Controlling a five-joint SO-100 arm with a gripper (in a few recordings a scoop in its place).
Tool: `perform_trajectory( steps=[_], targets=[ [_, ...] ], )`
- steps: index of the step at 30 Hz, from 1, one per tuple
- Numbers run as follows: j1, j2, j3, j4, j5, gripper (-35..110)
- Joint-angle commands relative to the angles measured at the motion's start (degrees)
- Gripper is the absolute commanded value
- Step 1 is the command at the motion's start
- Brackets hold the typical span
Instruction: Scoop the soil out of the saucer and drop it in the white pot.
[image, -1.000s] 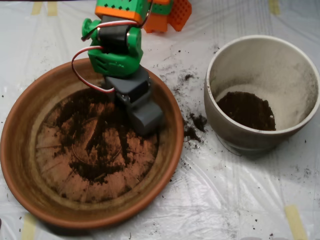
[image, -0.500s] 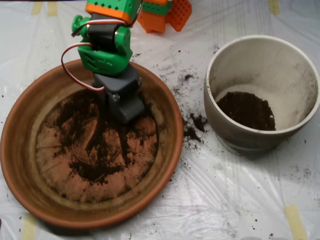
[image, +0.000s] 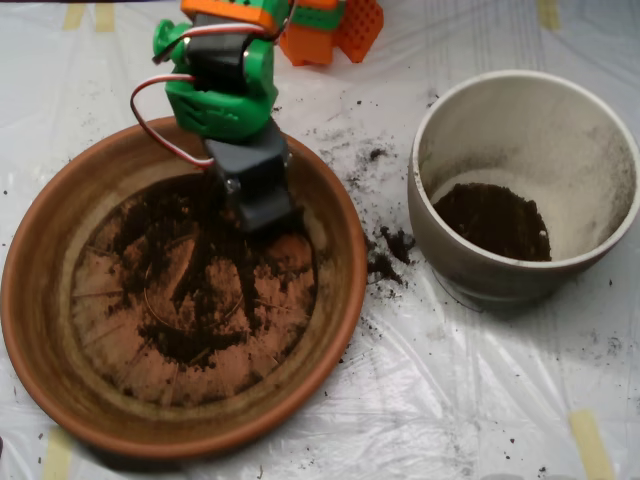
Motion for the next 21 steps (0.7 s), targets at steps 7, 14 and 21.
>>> perform_trajectory(
  steps=[7, 14, 21],
  targets=[
    [-6.9, 13.5, -16.7, 8.3, 20.5, -1],
    [-12.5, 14.6, -26.4, 13.2, 27.3, -1],
    [-20.1, 11.0, -38.4, 18.3, 31.2, -1]
  ],
)
